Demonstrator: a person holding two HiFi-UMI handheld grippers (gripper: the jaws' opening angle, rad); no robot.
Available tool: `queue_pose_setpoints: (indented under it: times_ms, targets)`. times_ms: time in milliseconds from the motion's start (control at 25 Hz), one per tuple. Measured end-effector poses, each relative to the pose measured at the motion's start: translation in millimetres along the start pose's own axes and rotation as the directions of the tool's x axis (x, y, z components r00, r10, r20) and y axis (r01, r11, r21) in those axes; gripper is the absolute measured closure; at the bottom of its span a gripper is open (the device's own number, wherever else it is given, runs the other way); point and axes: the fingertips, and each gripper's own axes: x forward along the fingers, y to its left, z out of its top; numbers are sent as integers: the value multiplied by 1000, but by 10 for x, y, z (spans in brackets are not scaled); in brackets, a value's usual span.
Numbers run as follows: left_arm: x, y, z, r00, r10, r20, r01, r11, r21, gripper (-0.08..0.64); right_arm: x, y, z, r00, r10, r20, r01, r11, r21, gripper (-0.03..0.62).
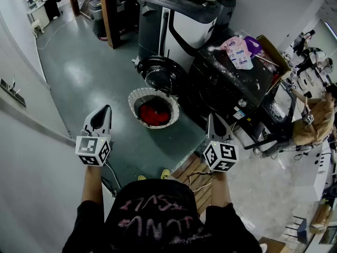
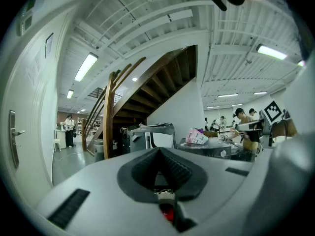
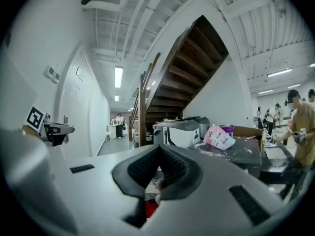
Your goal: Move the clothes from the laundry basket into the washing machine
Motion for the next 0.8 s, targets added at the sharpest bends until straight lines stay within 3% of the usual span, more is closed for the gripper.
queue_pose_setpoints:
  times_ms: [800]
  targets:
    - [-56, -56, 1, 1000, -4, 14, 5, 1000, -21, 549, -106, 53, 56, 998, -17, 56, 14, 998, 61, 568]
